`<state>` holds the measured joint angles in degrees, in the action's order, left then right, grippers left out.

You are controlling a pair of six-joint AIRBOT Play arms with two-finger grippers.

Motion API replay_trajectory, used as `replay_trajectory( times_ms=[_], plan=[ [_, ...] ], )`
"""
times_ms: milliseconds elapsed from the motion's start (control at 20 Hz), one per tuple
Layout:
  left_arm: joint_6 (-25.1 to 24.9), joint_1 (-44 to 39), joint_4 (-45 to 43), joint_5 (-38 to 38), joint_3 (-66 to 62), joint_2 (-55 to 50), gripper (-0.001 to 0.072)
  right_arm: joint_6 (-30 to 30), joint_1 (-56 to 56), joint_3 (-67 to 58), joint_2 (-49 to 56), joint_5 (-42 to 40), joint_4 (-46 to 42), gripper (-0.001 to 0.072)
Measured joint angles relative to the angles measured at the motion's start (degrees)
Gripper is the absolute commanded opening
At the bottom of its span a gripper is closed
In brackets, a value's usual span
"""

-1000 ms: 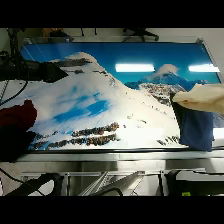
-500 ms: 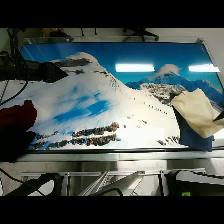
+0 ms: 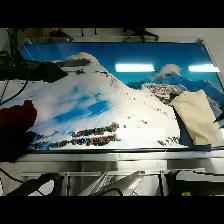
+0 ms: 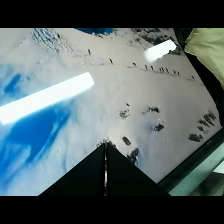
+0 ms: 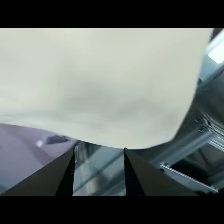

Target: Fold the shirts.

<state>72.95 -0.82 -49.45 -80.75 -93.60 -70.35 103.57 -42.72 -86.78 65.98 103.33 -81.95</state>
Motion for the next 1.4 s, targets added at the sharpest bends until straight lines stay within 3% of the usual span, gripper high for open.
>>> replay_trajectory(
  times_ms=[50,100,150,450,900,1400],
  plan=[
    [0.00,0.00,0.00,0.15,0.00,0.00,0.0014,-0.02,0.02,-1.64,0.04,-0.57,2.45,0.0288],
    [-0.04,0.00,0.00,0.26,0.00,0.00,0.0014,-0.02,0.11,-3.08,-0.02,-1.27,5.35,0.0071],
    [-0.11,0.00,0.00,0.48,0.00,0.00,0.0014,-0.13,0.44,-4.15,-0.28,-2.01,8.39,0.0021],
    [-0.11,-0.07,0.02,-0.13,2.45,1.40,0.0013,-3.52,13.09,-2.03,-5.86,-7.67,17.68,0.0021],
    [1.31,-5.79,-0.31,3.45,38.14,23.63,0.0014,-7.19,48.26,32.48,-23.98,-29.18,19.50,0.0021],
    [2.49,-7.67,-0.35,6.73,48.96,33.83,0.0014,-7.69,54.77,38.38,-24.83,-33.86,19.89,0.0021]
  ],
)
